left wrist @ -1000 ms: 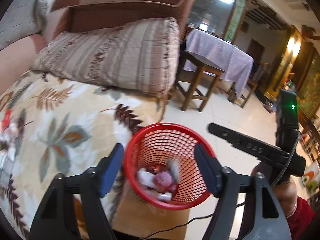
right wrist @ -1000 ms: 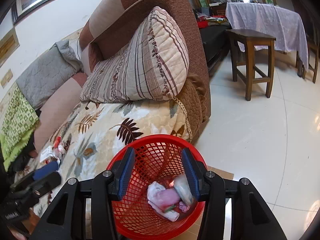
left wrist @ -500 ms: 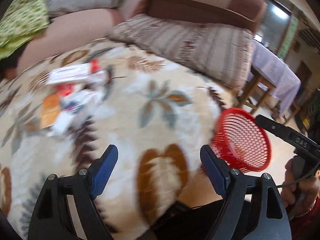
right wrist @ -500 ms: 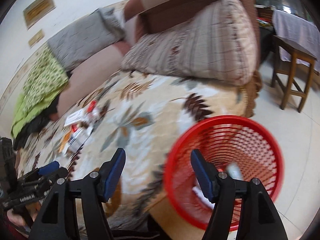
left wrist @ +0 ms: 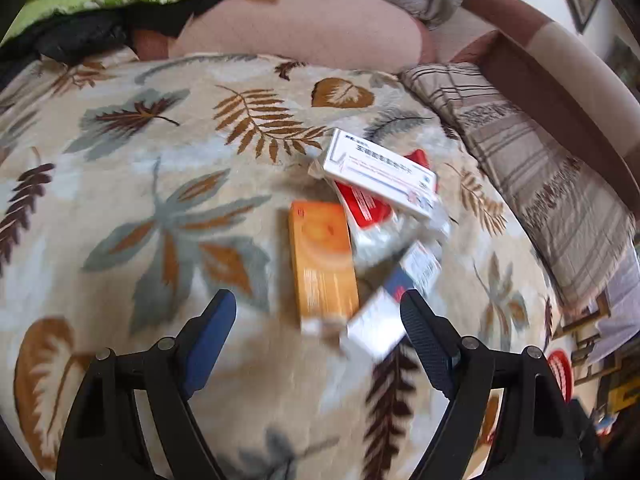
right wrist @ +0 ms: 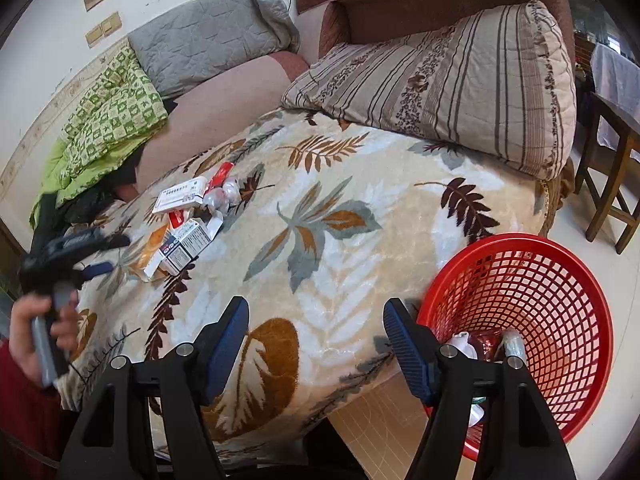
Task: Collect trash
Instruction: 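Move both open tools back to the trash pile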
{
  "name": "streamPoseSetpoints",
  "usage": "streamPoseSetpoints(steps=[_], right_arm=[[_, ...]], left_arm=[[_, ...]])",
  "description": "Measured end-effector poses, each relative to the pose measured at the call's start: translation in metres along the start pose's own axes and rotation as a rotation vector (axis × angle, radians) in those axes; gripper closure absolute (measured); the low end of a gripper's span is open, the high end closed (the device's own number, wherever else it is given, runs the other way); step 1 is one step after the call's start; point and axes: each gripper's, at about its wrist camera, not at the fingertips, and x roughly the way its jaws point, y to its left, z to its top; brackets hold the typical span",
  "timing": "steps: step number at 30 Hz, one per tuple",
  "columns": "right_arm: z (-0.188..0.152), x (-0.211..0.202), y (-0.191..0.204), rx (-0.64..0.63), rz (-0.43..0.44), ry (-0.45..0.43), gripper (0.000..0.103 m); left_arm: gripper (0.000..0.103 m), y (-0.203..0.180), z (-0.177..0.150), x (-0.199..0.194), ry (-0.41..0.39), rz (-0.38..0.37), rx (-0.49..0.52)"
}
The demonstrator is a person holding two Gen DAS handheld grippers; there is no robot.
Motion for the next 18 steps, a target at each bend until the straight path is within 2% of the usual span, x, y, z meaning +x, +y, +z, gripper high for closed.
streamPoseSetpoints(steps=[4, 6, 10, 11, 13, 15, 18], right_arm=[[0.000, 0.007, -0.004, 0.010, -0.001, 0.014, 0.029], [0.001, 0.009, -0.005, 0.012, -0.004, 0.017, 0.029], [0.005, 0.012, -0.002, 0.002, 0.001, 0.021, 0.029], [0.007, 0.014, 0.000, -0.002, 0.006, 0.023, 0.029], [0.012, 0.017, 0.007, -0.007, 0.021, 0.023, 0.029], [0.019, 0.020, 0.016, -0.013, 0.037, 0.022, 0.028], [0.033, 0.030, 0.040, -0.026, 0.071, 0.031, 0.025]], left_arm=[[0.020, -0.009, 0.018, 0.035, 0.059, 0.029, -0.012], [0.020, -0.012, 0.021, 0.051, 0.077, 0.078, -0.006], [0.026, -0.011, 0.019, 0.070, 0.097, 0.120, 0.003], [0.029, -0.010, 0.016, 0.073, 0.098, 0.130, 0.019], [0.048, -0.010, 0.011, 0.069, 0.072, 0.164, 0.057], [0.058, -0.006, 0.005, 0.062, 0.059, 0.159, 0.082], [0.058, 0.011, -0.007, 0.044, 0.033, 0.142, 0.056]])
